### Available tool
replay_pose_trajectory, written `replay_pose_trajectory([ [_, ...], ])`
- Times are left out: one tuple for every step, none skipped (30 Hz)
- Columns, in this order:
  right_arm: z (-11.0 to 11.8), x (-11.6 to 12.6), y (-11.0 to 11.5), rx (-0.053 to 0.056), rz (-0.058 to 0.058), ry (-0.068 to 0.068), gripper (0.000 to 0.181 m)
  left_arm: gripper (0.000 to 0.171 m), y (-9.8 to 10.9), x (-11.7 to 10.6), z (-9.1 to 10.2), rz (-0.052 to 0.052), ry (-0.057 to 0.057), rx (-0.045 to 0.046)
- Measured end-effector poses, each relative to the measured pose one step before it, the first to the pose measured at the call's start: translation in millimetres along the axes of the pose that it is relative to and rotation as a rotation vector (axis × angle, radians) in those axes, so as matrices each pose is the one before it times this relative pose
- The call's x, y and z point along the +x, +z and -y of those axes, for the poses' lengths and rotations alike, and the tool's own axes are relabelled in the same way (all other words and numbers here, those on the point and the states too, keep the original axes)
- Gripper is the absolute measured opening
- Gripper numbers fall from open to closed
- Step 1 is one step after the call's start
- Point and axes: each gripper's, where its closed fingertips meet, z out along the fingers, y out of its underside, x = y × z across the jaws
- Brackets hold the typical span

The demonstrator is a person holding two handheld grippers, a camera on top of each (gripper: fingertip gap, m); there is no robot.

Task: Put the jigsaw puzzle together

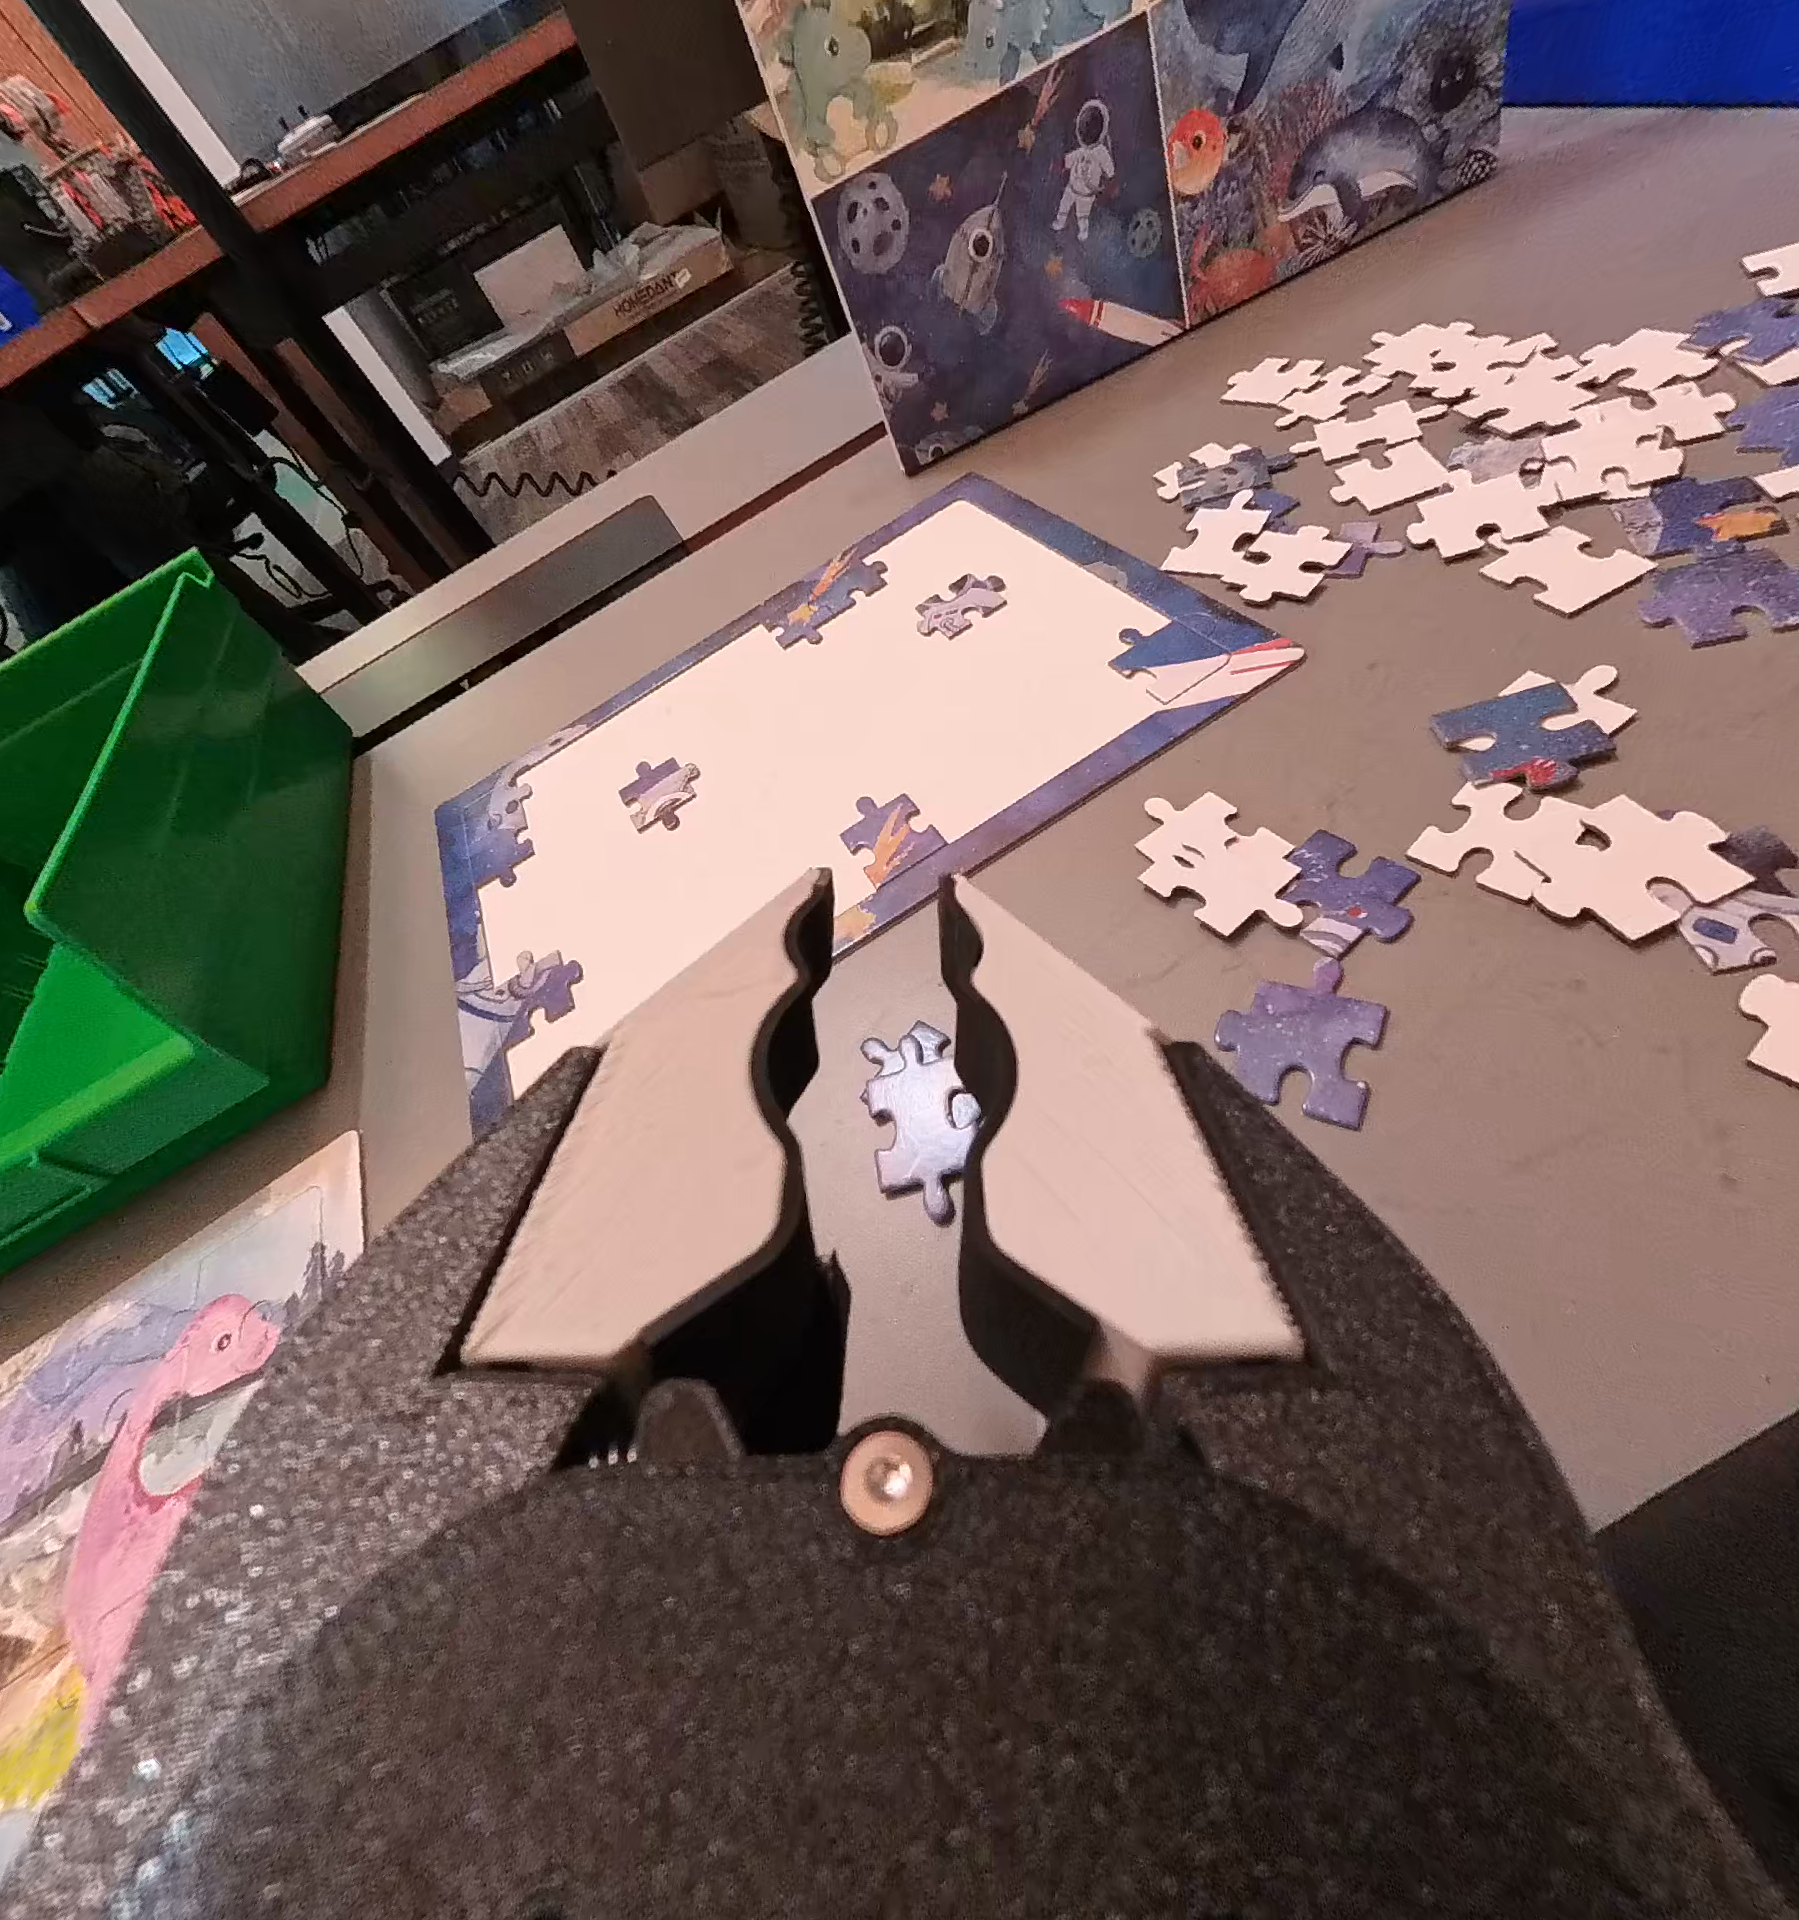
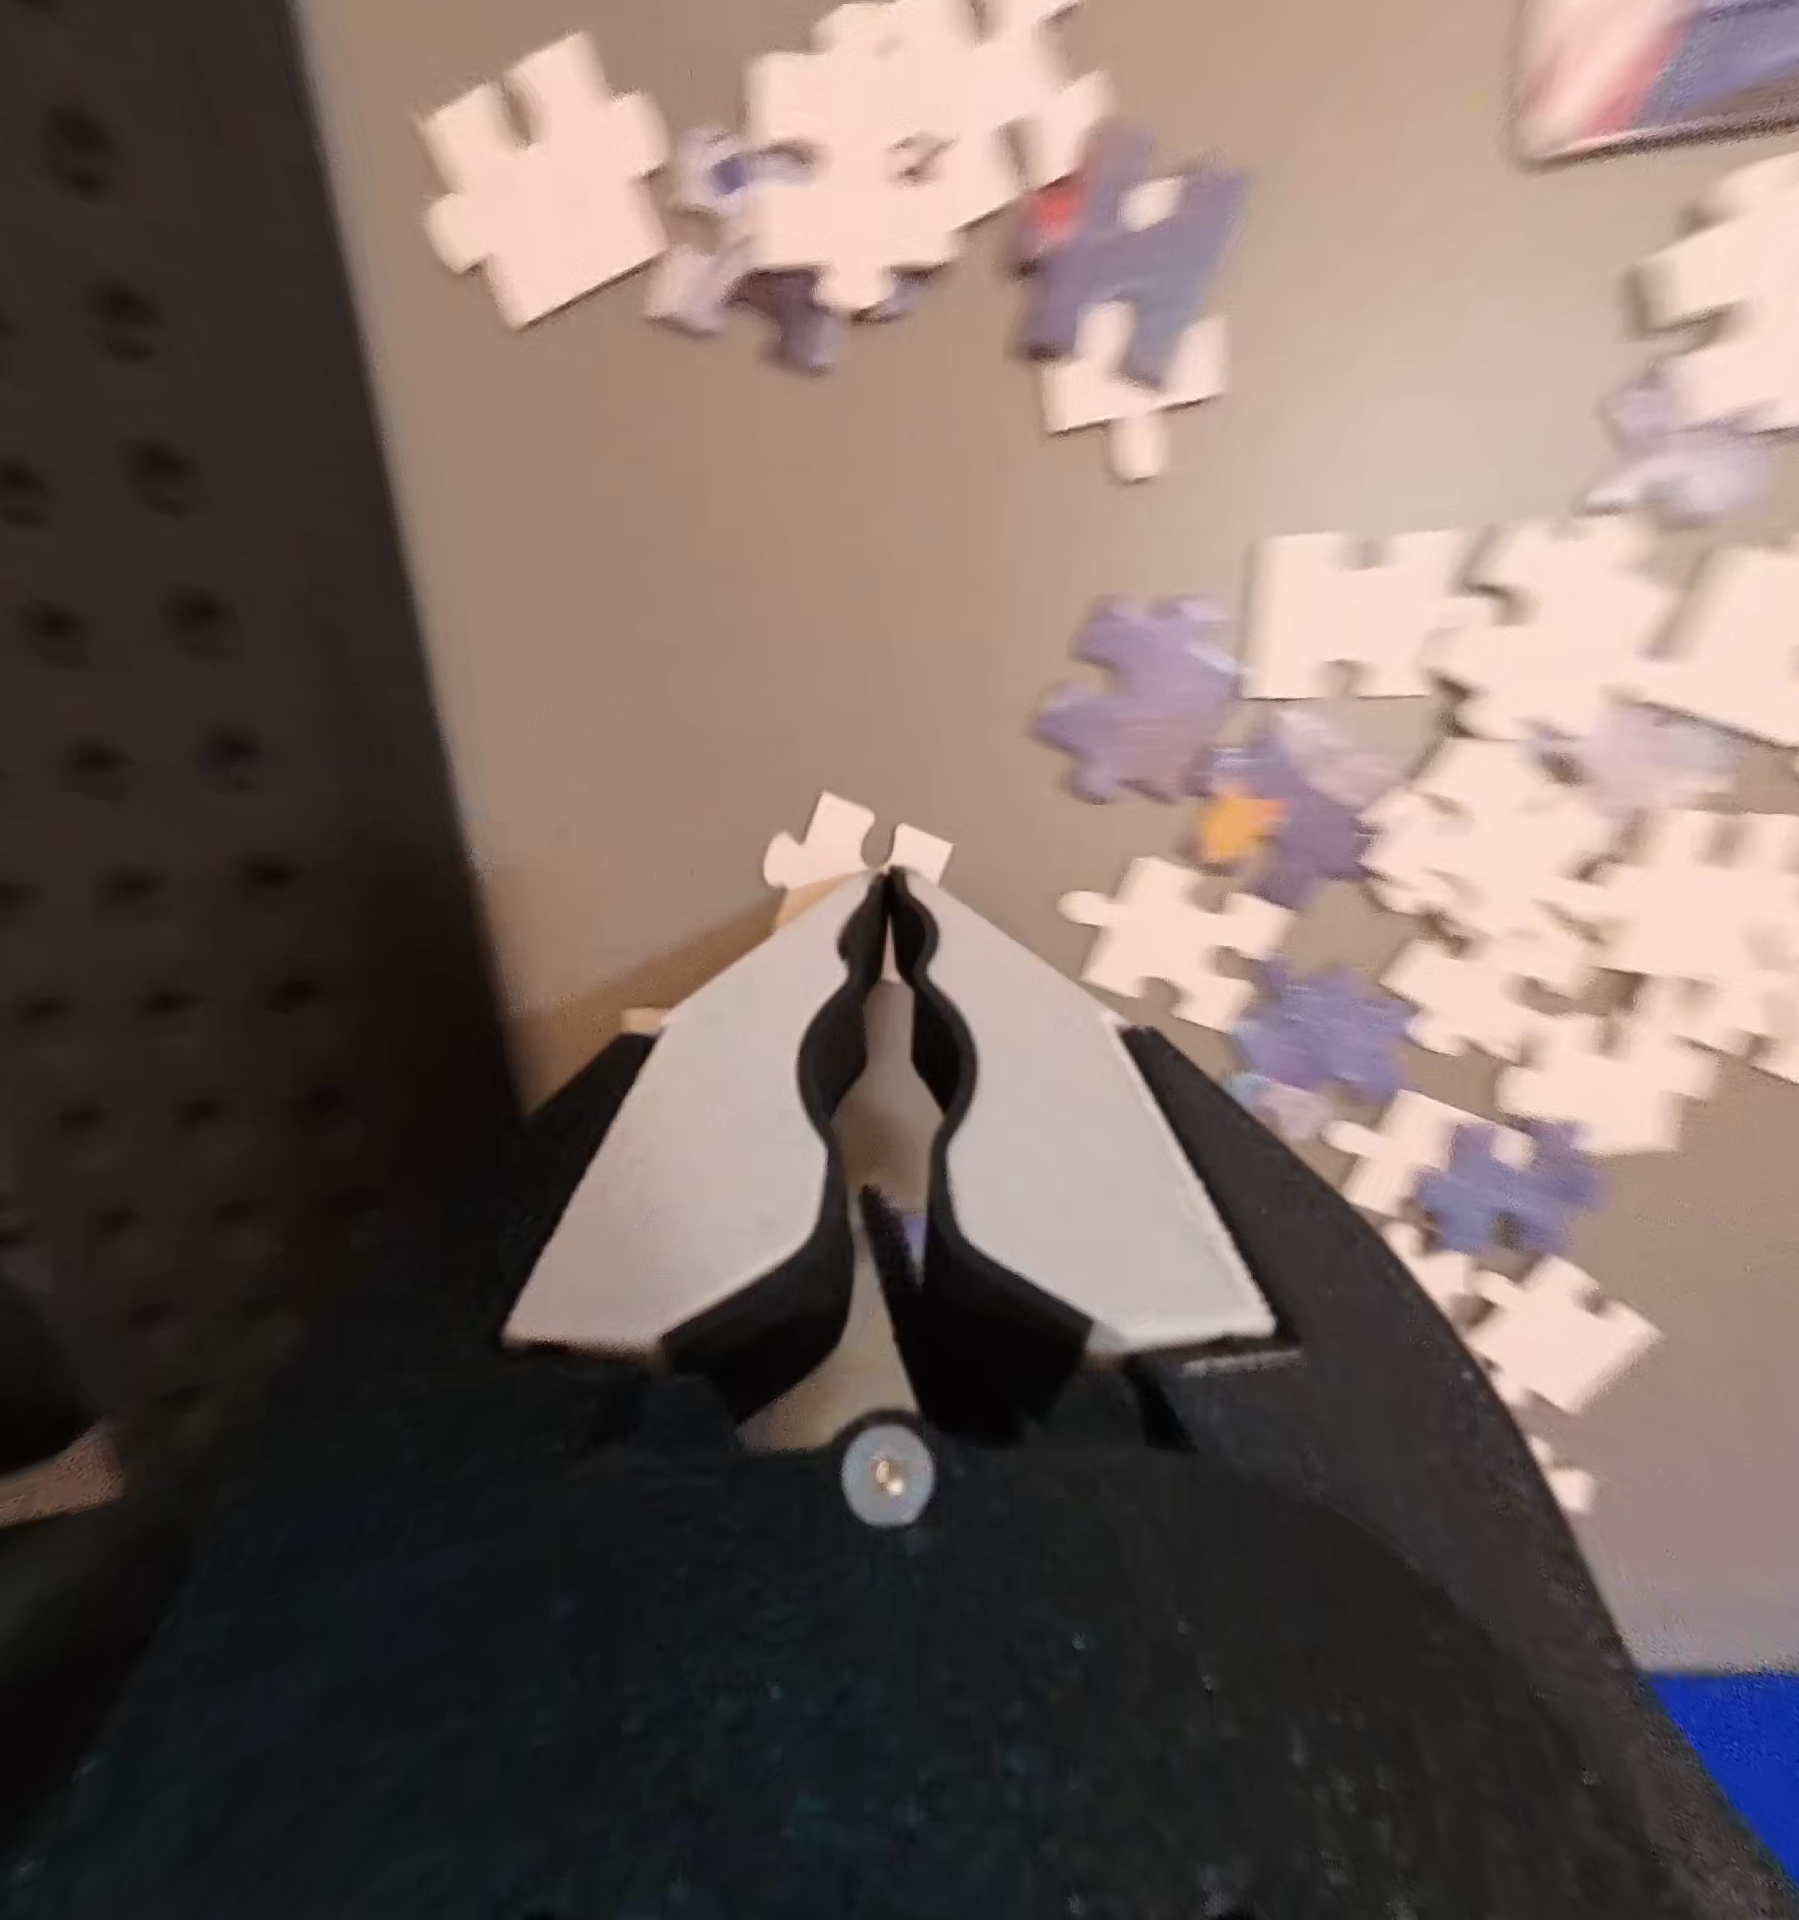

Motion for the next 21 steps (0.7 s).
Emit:
replay_pose_trajectory([
  [8.32,5.28,-5.85,0.0612,-0.0254,0.0153,0.0,0.02,-0.1,-0.24,-0.02,0.001,-0.0006,0.00061],
  [11.01,-1.11,-6.55,0.0739,0.0105,0.0242,0.0,0.02,-0.24,-0.42,0.18,0.0009,-0.002,0.00188],
  [7.33,1.2,-5.7,0.0503,-0.0091,0.031,0.0,0.02,-0.29,-0.52,0.42,0.0007,-0.0035,0.00291],
  [0.6,6.44,-4.53,0.01,-0.047,0.031,0.0,0.02,-0.24,-0.63,0.22,0.0004,-0.0048,0.00172],
  [-4.45,8.27,-3.37,-0.0125,-0.0647,0.0238,0.0,0.02,0.02,-0.51,-0.05,-0.0003,-0.0046,0.00024],
  [-6.98,4.92,-1.8,-0.0195,-0.0524,0.0194,0.001,0.02,-0.02,-0.61,0.02,0.0002,-0.0045,0.0001],
  [-7.22,1.19,-0.52,-0.0175,-0.0366,0.0264,0.004,0.02,-0.13,-0.62,0.13,0.0009,-0.0048,0.00119],
  [-3.82,-2.94,0.22,0.0082,-0.0133,0.0381,0.009,0.02,-0.09,-0.3,0.04,-0.0014,-0.0043,0.00115],
  [-1.08,-4.84,0.25,0.0263,-0.0027,0.0512,0.016,0.02,0.13,-0.11,-0.15,-0.0024,-0.0036,-0.00069],
  [1.44,-4.8,0.08,0.0402,-0.0049,0.0573,0.021,0.02,0.19,-0.09,-0.36,-0.0015,-0.0034,-0.00229],
  [4.19,-5.22,0.32,0.0561,-0.0059,0.0558,0.023,0.02,0.28,0.18,-0.51,-0.0025,-0.0018,-0.00264],
  [5.34,-7.07,1.25,0.0554,0.0015,0.0477,0.028,0.02,0.3,0.46,-0.37,-0.0027,0.0002,-0.00258],
  [6.11,-11.27,2.59,0.048,0.0211,0.0303,0.033,0.02,0.2,0.31,-0.27,-0.001,0.0012,-0.0018],
  [7.3,-14.54,4.53,0.045,0.038,0.0077,0.033,0.02,0.14,0.31,-0.24,-0.0005,0.0019,-0.00174],
  [5.56,-16.39,6.67,0.0243,0.051,-0.0156,0.033,0.02,0.23,0.44,-0.39,-0.0003,0.0029,-0.00212],
  [2.87,-14.2,8.05,-0.0008,0.0468,-0.0336,0.033,0.02,0.22,0.51,-0.27,-0.0005,0.0034,-0.00222],
  [1.17,-10.26,8.45,-0.0138,0.034,-0.0373,0.033,0.02,0.19,0.4,-0.32,-0.0001,0.0028,-0.00225],
  [-3.1,-5.44,7.59,-0.0392,0.0193,-0.0333,0.033,0.02,-0.1,0.23,-0.09,0.0008,0.0025,0.00001],
  [-4.6,-4.25,5.71,-0.0442,0.0224,-0.0263,0.034,0.02,-0.32,0.08,0.44,0.0011,0.002,0.00296],
  [-2.01,-3.08,3.96,-0.0203,0.0228,-0.0117,0.035,0.02,-0.46,0.03,0.49,0.0008,0.0009,0.0034],
  [2.84,-2.24,3.04,0.0113,0.0217,0.0001,0.036,0.02,-0.17,-0.34,0.31,0.0014,-0.0003,0.00186],
])
